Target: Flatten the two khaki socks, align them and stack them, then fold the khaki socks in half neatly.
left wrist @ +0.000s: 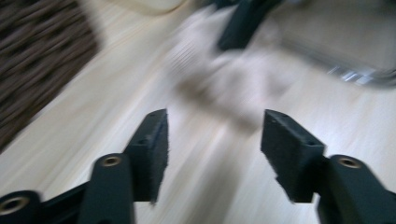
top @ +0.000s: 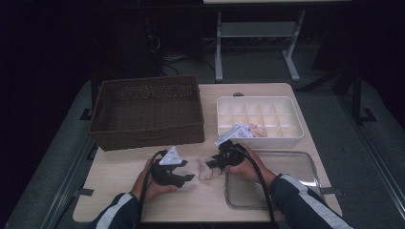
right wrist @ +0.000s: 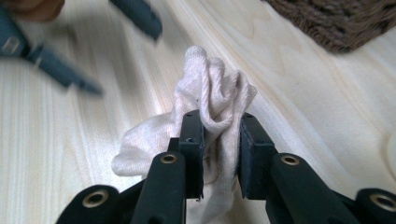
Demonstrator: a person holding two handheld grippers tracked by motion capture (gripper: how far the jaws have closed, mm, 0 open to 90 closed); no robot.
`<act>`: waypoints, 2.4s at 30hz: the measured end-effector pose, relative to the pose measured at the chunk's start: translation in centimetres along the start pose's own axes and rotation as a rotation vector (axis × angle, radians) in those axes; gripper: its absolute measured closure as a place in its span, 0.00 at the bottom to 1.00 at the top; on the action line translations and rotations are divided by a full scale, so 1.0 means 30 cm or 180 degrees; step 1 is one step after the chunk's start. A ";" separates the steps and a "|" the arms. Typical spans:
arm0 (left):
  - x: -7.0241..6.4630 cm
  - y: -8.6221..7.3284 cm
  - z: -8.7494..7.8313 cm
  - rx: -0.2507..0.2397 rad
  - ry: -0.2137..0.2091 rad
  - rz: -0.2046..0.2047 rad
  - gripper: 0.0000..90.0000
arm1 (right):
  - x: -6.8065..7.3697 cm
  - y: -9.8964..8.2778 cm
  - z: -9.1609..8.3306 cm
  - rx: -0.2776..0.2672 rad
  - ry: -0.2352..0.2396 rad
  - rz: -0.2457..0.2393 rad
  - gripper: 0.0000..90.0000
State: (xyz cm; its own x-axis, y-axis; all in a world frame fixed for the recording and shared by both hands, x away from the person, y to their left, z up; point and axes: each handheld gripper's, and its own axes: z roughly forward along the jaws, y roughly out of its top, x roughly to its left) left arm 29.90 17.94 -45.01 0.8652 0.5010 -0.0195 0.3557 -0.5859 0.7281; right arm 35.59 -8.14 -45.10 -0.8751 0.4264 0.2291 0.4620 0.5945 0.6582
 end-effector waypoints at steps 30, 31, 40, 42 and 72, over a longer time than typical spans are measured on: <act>0.127 -0.163 -0.055 0.0006 0.0244 -0.0123 0.17 | 0.019 0.013 -0.115 -0.0191 -0.0309 -0.0350 0.82; 0.127 -0.163 -0.055 0.0005 0.0244 -0.0123 0.17 | 0.021 0.014 -0.118 -0.0195 -0.0309 -0.0342 0.82; 0.129 -0.162 -0.054 0.0010 0.0244 -0.0122 0.17 | 0.017 0.016 -0.147 -0.0276 -0.0336 -0.0305 0.82; 0.129 -0.162 -0.053 0.0008 0.0246 -0.0124 0.17 | 0.016 0.016 -0.153 -0.0282 -0.0360 -0.0339 0.82; 0.129 -0.159 -0.049 0.0000 0.0261 -0.0146 0.17 | -0.149 -0.085 -0.571 -0.0647 -0.1171 0.0006 0.82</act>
State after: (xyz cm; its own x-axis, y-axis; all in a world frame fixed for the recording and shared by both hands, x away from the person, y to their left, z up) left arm 31.03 23.62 -47.55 0.8162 0.5778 0.0035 0.3942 -0.5613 0.7277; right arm 35.85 -23.24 -35.50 -0.7474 0.6642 -0.0168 0.3933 0.4626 0.7946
